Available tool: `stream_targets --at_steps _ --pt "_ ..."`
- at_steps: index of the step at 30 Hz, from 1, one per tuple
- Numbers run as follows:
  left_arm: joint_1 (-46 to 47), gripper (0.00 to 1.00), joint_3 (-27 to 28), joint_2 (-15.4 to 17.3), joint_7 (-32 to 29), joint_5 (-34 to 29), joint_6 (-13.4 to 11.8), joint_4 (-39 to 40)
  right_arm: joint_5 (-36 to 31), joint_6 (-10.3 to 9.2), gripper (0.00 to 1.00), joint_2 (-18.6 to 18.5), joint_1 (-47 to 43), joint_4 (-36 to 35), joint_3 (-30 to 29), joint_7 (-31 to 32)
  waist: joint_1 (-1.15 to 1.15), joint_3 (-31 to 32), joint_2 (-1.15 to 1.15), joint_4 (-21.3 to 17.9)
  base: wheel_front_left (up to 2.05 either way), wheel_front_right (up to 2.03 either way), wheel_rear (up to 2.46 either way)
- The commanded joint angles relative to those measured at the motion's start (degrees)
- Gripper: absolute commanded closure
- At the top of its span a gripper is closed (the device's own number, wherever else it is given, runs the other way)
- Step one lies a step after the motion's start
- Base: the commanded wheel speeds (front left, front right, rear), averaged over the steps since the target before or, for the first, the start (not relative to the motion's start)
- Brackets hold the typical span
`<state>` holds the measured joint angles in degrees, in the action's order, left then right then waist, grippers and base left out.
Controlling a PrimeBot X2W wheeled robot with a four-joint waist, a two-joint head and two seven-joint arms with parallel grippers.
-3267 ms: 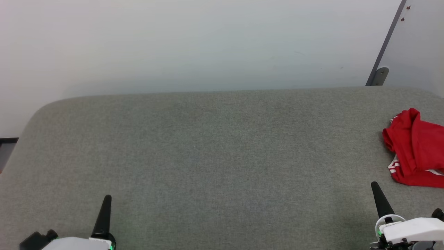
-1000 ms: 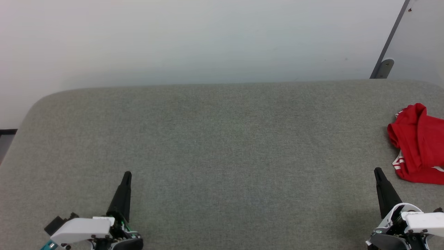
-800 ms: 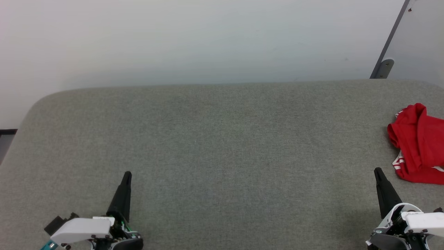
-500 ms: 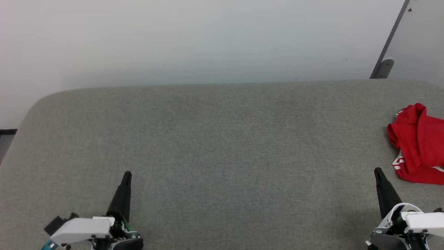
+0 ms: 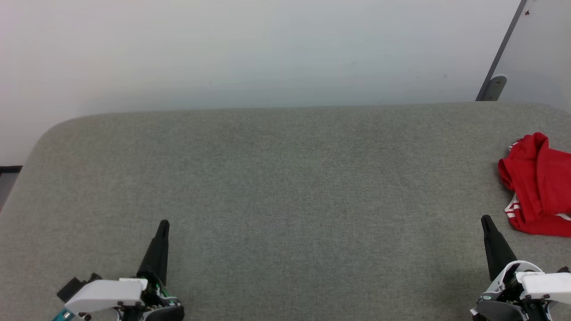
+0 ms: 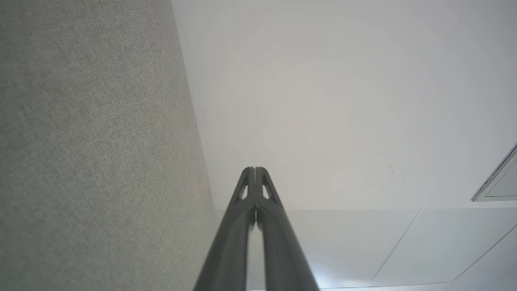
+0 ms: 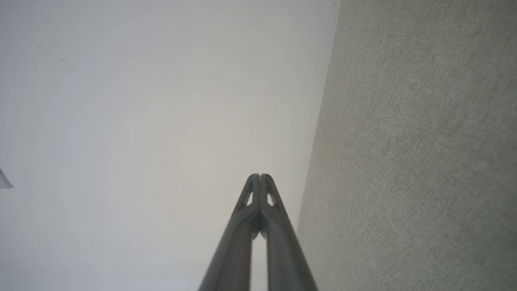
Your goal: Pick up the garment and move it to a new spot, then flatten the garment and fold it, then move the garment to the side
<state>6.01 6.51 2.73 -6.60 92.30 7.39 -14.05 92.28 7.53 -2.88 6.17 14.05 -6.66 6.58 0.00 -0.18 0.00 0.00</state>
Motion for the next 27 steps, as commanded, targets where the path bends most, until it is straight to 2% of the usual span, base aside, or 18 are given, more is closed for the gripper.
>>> stream_targets --at_steps 1,27 --pt "0.6 1.0 0.1 0.0 -0.1 0.2 0.2 0.0 0.2 -0.08 1.0 0.2 0.1 -0.2 0.0 0.1 0.0 0.0 0.0 0.0 0.0 0.0 0.0" --pt "0.6 1.0 0.1 0.0 -0.1 0.2 0.2 0.0 0.2 -0.08 1.0 0.2 0.1 -0.2 0.0 0.1 0.0 0.0 0.0 0.0 0.0 0.0 0.0"
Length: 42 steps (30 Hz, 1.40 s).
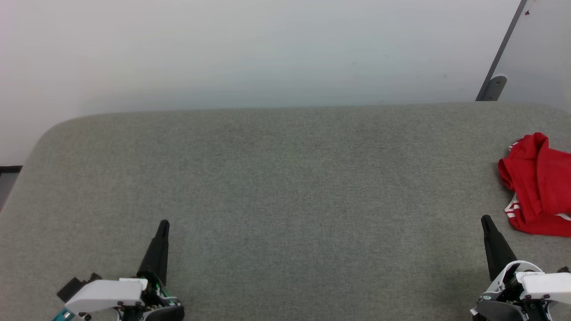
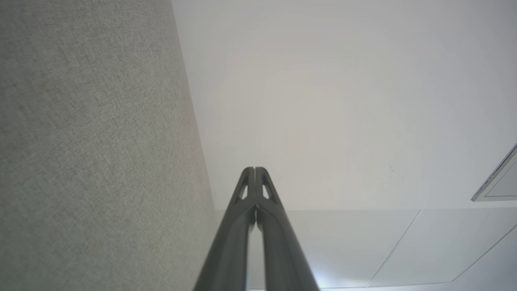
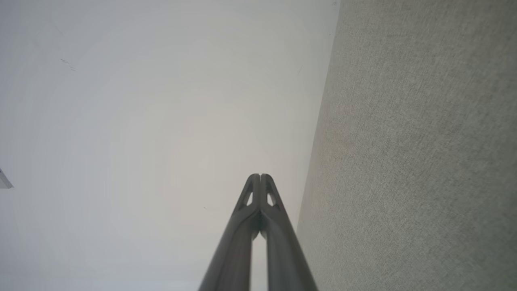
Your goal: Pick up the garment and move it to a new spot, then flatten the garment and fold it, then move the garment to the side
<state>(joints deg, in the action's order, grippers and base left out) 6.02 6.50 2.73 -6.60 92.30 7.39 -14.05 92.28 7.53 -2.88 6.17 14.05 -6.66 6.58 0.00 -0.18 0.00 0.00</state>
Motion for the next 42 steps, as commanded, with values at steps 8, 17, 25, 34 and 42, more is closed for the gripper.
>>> stream_targets --at_steps 8,17,25,34,42 --pt "0.6 1.0 0.1 0.0 -0.1 0.2 0.2 0.0 0.3 -0.08 1.0 0.2 0.1 -0.2 0.1 0.1 0.0 0.0 0.0 0.0 0.0 0.0 0.0" --pt "0.6 1.0 0.1 0.0 -0.1 0.2 0.2 0.0 0.3 -0.08 1.0 0.2 0.1 -0.2 0.1 0.1 0.0 0.0 0.0 0.0 0.0 0.0 0.0" --pt "0.6 1.0 0.1 0.0 -0.1 0.2 0.2 0.0 0.3 -0.08 1.0 0.2 0.1 -0.2 0.1 0.1 0.0 0.0 0.0 0.0 0.0 0.0 0.0" --pt "0.6 1.0 0.1 0.0 -0.1 0.2 0.2 0.0 0.3 -0.08 1.0 0.2 0.1 -0.2 0.1 0.1 0.0 0.0 0.0 0.0 0.0 0.0 0.0" --pt "0.6 1.0 0.1 0.0 -0.1 0.2 0.2 0.0 0.3 -0.08 1.0 0.2 0.1 -0.2 0.1 0.1 0.0 0.0 0.0 0.0 0.0 0.0 0.0"
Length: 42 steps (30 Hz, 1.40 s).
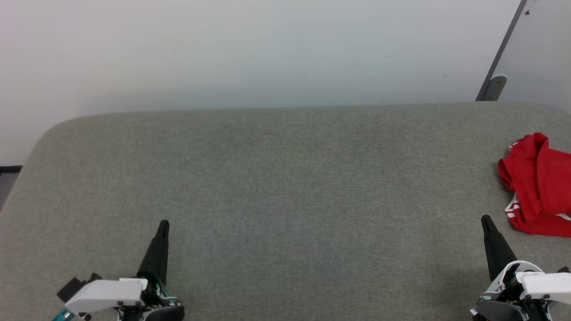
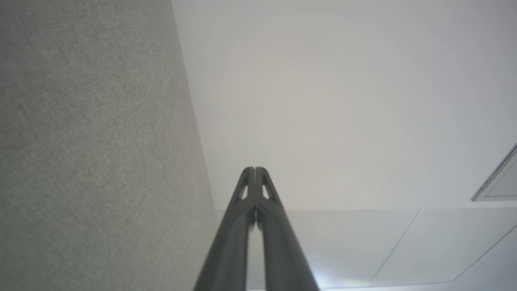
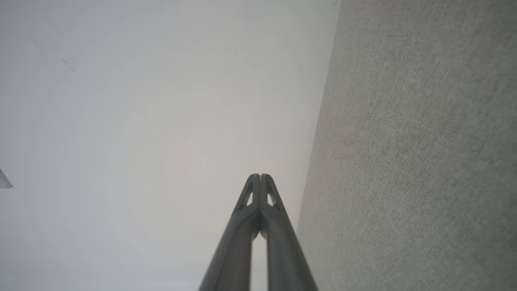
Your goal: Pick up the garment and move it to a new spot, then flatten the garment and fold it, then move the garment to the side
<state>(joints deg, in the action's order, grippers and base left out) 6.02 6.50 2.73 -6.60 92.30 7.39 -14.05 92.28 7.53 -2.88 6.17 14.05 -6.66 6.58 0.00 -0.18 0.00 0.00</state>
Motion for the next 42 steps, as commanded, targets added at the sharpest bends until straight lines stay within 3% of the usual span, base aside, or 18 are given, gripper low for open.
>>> stream_targets --at_steps 1,42 --pt "0.6 1.0 0.1 0.0 -0.1 0.2 0.2 0.0 0.3 -0.08 1.0 0.2 0.1 -0.2 0.1 0.1 0.0 0.0 0.0 0.0 0.0 0.0 0.0" --pt "0.6 1.0 0.1 0.0 -0.1 0.2 0.2 0.0 0.3 -0.08 1.0 0.2 0.1 -0.2 0.1 0.1 0.0 0.0 0.0 0.0 0.0 0.0 0.0"
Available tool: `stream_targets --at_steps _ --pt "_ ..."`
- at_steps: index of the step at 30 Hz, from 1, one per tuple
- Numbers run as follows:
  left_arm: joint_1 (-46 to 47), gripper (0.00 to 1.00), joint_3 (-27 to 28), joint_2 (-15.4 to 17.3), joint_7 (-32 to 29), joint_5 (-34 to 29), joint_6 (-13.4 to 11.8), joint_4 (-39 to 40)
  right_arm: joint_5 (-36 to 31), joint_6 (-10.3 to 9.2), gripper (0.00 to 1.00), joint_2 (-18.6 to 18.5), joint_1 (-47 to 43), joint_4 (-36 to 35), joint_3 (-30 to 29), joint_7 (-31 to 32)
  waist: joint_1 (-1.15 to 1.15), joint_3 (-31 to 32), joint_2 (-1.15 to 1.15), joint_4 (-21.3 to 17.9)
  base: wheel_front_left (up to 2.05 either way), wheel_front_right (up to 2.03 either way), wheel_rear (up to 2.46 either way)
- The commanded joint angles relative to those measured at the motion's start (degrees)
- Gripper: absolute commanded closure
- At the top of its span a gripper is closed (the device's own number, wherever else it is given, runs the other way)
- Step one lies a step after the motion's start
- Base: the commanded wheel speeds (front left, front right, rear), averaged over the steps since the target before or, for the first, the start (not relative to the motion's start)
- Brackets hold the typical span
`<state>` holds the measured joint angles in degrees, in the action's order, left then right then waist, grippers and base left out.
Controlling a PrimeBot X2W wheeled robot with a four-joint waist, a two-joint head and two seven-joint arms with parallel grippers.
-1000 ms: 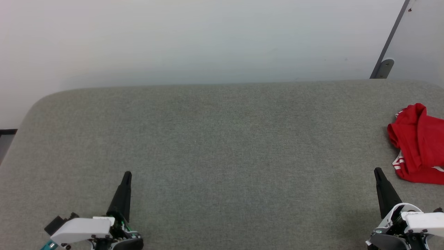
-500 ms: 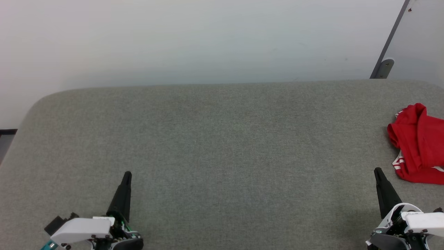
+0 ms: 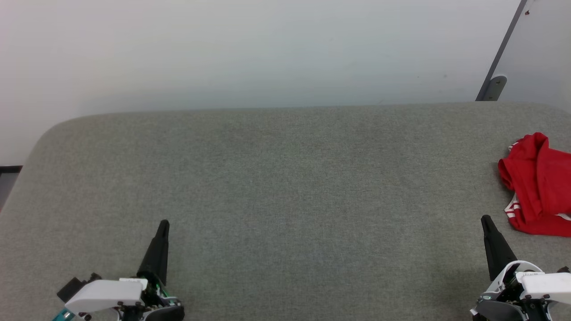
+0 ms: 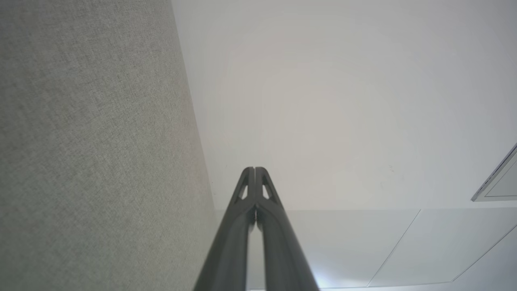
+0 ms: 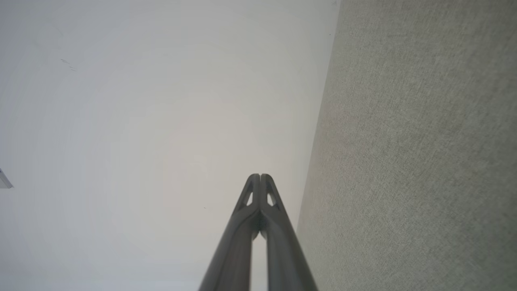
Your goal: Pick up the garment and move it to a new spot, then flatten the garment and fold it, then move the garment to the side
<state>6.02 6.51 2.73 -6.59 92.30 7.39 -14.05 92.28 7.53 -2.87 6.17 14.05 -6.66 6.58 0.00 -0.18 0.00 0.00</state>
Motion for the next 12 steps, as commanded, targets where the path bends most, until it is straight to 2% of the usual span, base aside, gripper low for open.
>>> stream_targets --at_steps 1,12 --pt "0.6 1.0 0.1 0.0 -0.1 0.2 0.2 0.0 0.3 -0.08 1.0 0.2 0.1 -0.2 0.1 0.1 0.0 0.0 0.0 0.0 0.0 0.0 0.0" --pt "0.6 1.0 0.1 0.0 -0.1 0.2 0.2 0.0 0.3 -0.08 1.0 0.2 0.1 -0.2 0.1 0.1 0.0 0.0 0.0 0.0 0.0 0.0 0.0"
